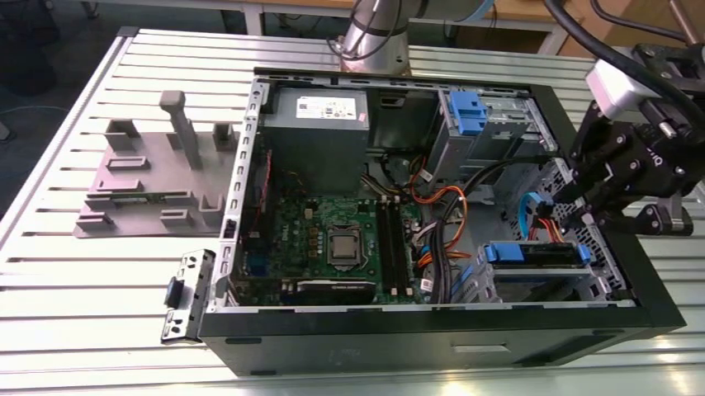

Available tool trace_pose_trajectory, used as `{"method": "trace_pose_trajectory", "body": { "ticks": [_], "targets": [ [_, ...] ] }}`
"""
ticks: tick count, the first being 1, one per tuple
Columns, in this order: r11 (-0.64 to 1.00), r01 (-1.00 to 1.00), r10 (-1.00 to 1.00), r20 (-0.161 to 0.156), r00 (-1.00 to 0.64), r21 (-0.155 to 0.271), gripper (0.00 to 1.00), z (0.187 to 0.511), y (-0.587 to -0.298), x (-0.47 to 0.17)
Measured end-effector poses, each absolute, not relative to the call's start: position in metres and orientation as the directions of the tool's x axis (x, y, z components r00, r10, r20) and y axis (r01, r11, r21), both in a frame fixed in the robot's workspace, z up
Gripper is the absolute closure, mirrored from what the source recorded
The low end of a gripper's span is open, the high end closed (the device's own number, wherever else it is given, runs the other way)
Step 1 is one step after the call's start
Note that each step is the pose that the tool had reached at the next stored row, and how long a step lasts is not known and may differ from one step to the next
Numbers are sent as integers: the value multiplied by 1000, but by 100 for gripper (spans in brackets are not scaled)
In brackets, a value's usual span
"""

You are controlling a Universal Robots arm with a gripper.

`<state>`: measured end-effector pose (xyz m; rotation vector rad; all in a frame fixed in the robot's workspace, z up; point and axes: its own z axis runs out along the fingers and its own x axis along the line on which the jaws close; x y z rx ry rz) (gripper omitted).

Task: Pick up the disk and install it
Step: 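Insert the second disk wire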

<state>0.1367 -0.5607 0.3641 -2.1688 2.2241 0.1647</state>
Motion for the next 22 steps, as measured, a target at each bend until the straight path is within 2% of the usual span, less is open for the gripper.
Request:
{"method": "trace_pose_trajectory", "body": {
  "ticks": [12, 22],
  "targets": [
    [22, -998, -995, -100, -28, 54, 64, 376, -560, 137],
    [22, -998, -995, -99, -28, 54, 64, 368, -560, 136]
  ]
}}
